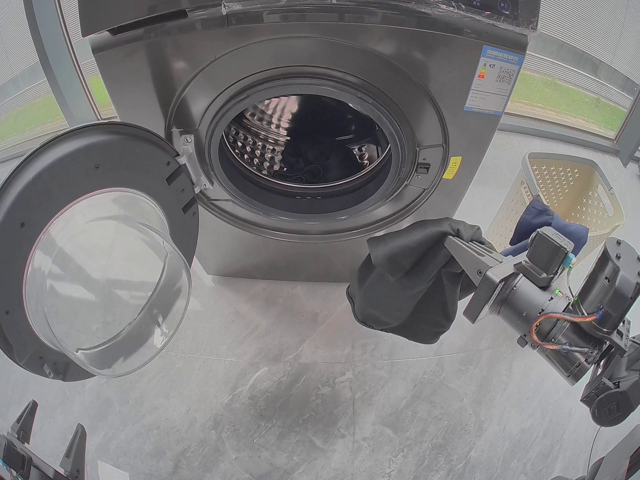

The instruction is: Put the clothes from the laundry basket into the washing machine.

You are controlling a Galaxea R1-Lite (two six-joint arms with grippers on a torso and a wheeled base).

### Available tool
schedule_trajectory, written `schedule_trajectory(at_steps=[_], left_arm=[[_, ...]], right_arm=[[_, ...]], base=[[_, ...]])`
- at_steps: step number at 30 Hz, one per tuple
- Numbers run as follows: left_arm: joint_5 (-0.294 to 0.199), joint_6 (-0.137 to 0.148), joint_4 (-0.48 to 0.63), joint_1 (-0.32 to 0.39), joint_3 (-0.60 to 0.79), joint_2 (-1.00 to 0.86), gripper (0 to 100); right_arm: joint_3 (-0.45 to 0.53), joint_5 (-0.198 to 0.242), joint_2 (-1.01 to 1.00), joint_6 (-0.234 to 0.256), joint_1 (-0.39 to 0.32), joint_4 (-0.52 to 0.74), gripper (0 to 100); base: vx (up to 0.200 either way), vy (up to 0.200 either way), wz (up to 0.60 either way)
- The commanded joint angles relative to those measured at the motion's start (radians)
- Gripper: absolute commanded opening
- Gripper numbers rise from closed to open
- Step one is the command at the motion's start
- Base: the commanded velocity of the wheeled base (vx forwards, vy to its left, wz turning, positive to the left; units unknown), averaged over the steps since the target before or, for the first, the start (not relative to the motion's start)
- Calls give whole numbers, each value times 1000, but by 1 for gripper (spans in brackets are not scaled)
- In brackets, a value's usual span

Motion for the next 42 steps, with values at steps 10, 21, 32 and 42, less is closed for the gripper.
schedule_trajectory(at_steps=[10,21,32,42], left_arm=[[0,0,0,0,16,-17,100],[0,0,0,0,15,-17,100],[0,0,0,0,15,-17,100],[0,0,0,0,16,-17,100]], right_arm=[[0,0,1,2,-1,-1,0],[1,0,1,3,-4,-1,0],[1,0,2,3,-4,-1,0],[0,0,2,3,-4,-1,0]], base=[[0,0,0],[0,0,0],[0,164,0],[0,60,0]])
